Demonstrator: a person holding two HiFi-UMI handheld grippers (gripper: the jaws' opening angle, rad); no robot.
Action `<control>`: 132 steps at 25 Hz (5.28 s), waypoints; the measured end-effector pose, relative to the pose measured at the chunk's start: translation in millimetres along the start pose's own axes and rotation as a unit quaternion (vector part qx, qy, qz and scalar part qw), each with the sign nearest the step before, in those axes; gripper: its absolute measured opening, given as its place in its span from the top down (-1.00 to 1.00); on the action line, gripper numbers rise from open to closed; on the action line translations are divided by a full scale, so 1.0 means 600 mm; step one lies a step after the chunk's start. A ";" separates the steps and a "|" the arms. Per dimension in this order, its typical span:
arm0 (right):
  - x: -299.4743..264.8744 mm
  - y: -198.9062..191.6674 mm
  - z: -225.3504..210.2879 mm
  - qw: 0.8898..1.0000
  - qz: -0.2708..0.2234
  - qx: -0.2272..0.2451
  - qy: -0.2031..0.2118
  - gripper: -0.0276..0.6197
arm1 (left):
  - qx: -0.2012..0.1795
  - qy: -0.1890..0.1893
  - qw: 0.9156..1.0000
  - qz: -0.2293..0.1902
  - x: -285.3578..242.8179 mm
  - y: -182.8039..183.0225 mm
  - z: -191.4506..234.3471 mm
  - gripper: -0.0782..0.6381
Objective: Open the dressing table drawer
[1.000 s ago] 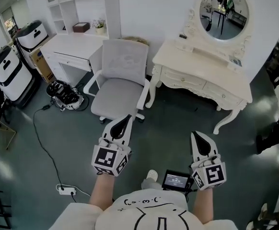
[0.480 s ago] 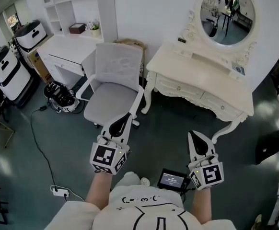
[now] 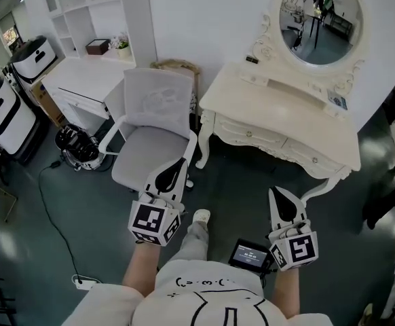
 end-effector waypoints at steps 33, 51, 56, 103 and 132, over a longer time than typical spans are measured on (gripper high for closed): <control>-0.530 0.045 -0.265 0.998 0.031 -0.021 -0.060 0.90 | 0.020 0.006 1.000 0.003 -0.495 0.069 0.349 0.74; -0.703 0.043 -0.485 0.999 0.024 -0.028 -0.024 0.90 | 0.001 0.072 0.997 0.018 -0.712 0.112 0.398 0.74; -0.724 0.021 -0.521 0.999 0.034 -0.034 -0.022 0.90 | 0.001 0.089 0.996 0.029 -0.746 0.104 0.410 0.74; -0.968 -0.228 -0.602 0.939 0.236 -0.178 -0.175 0.68 | 0.014 -0.084 0.984 0.159 -1.076 -0.029 0.529 0.74; -1.016 -0.314 -0.633 0.903 0.311 -0.216 -0.205 0.60 | 0.031 -0.075 0.985 0.153 -1.095 -0.033 0.551 0.74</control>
Point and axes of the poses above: the fingertips, and each gripper's own axes: x backward along the fingers, z to its left, y out of its top, the point moved 4 cm from there along x, backward along the fingers, and after that the axes turned 10 degrees about z, right-handed, at the moved point
